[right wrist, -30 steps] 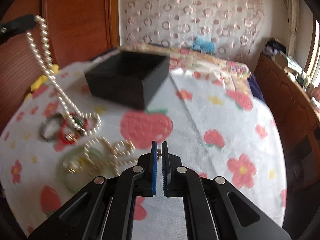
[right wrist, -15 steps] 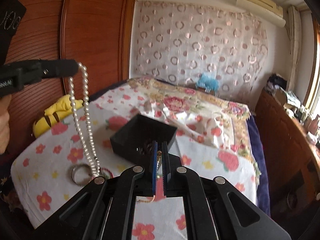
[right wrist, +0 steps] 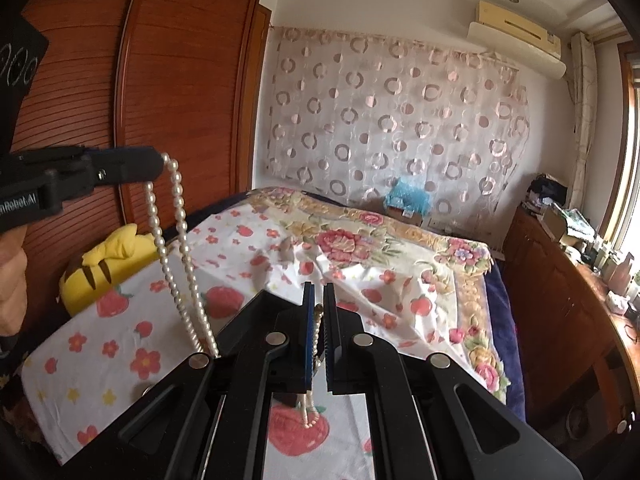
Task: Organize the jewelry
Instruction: 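Lift the pearl necklace with the left tool while the right carries the gold strand toward the box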
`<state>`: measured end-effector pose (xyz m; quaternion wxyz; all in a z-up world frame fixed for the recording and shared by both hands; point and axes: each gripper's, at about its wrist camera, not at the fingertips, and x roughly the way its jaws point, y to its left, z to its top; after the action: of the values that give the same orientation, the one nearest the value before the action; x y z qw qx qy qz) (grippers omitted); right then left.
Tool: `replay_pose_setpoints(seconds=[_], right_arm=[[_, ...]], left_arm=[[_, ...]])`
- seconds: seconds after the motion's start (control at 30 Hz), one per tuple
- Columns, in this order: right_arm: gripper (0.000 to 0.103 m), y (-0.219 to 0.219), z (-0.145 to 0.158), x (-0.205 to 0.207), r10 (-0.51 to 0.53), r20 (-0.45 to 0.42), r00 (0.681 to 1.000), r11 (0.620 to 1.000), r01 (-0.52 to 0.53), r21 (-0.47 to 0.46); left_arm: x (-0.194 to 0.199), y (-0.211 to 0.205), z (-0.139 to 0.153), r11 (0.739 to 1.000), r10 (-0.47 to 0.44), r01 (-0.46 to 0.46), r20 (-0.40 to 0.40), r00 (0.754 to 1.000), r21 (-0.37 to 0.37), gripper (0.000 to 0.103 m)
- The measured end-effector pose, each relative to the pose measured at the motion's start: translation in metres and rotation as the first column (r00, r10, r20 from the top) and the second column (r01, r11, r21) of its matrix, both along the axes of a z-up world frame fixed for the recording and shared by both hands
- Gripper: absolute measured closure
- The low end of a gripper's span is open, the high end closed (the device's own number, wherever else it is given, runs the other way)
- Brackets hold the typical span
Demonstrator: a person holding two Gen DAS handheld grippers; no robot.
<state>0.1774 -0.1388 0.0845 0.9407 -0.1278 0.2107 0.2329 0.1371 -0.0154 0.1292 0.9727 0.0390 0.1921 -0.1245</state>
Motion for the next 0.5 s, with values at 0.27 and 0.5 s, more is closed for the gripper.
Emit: replay_pose_setpoints(seconds=[0.27,0.5], right_arm=[[0.098,0.002,0.024,0.014,-0.003,0.027,1.000,1.000,0.002,0.026],[0.098,0.009,0.041,0.020,0.001,0.067,0.998,1.000,-0.003,0.019]], left_arm=[[0.022,-0.001,0.000,1.000,0.024,-0.024,-0.005,1.000,-0.005,0.096],[0.032,0.001,-0.012,0.999,0.047,-0.047,-0.009,0.999,-0.009,0.096]])
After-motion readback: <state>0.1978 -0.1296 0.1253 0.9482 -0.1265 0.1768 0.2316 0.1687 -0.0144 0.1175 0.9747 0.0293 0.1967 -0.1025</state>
